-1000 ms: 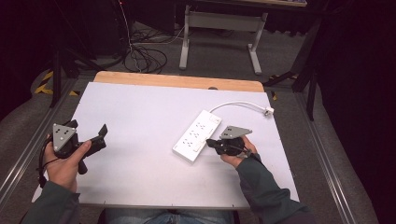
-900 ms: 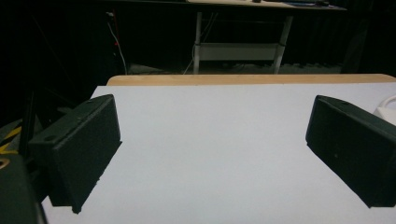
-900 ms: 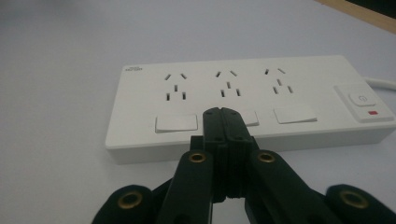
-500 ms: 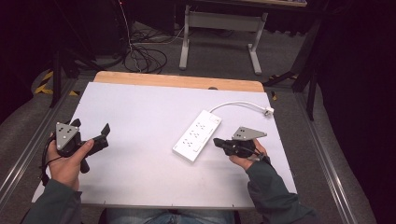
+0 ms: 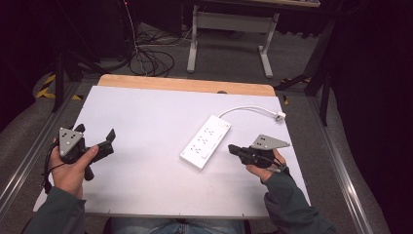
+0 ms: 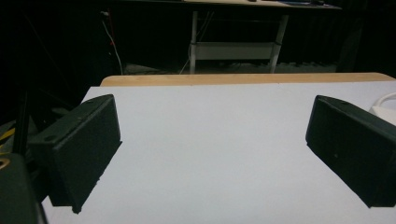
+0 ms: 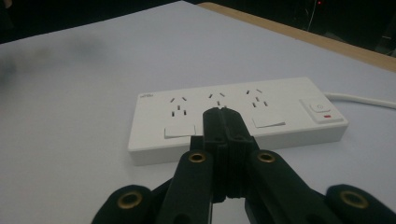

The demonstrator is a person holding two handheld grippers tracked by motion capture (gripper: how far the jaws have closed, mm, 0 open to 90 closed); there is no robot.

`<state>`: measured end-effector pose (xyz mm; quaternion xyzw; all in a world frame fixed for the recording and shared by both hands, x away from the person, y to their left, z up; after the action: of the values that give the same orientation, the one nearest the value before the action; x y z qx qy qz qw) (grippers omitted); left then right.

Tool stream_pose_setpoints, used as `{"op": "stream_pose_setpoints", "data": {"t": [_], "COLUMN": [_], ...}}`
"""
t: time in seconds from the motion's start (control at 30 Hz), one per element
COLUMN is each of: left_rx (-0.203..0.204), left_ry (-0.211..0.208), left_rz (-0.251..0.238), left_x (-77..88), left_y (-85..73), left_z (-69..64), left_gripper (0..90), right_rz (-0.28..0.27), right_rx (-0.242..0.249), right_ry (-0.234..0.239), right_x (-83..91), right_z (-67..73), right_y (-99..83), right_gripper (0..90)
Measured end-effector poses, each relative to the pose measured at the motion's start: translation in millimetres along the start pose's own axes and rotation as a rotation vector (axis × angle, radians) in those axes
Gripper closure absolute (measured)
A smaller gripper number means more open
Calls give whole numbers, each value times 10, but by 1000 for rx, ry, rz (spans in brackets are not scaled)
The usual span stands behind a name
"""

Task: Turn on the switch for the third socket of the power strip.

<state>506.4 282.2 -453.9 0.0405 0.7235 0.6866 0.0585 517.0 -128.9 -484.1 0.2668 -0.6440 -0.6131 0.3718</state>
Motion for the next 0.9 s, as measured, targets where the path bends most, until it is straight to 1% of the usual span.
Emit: {"op": "stream_pose_setpoints", "data": {"t": [0.33,0.47,0.53,0.6,0.63,0.77,0.83,0.9], "left_rx": [2,2,2,1,1,1,0,0], "left_ry": [-2,-2,-2,-2,-2,-1,-1,0], "left_rz": [0,0,0,2,2,1,1,1], "left_x": [-5,-5,-5,-5,-5,-5,-5,-4], "left_y": [-2,-3,-4,-6,-6,-5,-5,-5], "left_z": [-8,-7,-8,-7,-7,-6,-7,-5], "left_gripper": [37,37,37,37,37,37,37,37], "right_rz": [-45,-47,-46,-47,-45,-52,-61,-70], "right_rx": [-11,-11,-9,-5,-1,-7,1,-2], "right_ry": [-5,-8,-9,-4,-3,21,33,44], "right_x": [196,238,249,257,259,261,257,249], "right_z": [-35,-53,-56,-53,-53,-16,5,27], "right_y": [42,31,29,26,19,24,36,49], "right_gripper": [891,864,827,765,752,659,622,559]}}
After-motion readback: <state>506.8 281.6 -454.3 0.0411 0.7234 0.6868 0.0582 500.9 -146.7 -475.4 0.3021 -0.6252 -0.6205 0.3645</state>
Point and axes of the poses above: each handheld gripper's, and its own axes: x roughly backward along the jaws, y roughly out of its top, z roughly to its left, the point moved 10 cm from there along -x, roughly forward along the jaws, and after that the axes turned 15 degrees about -z, right-handed, at the moved point
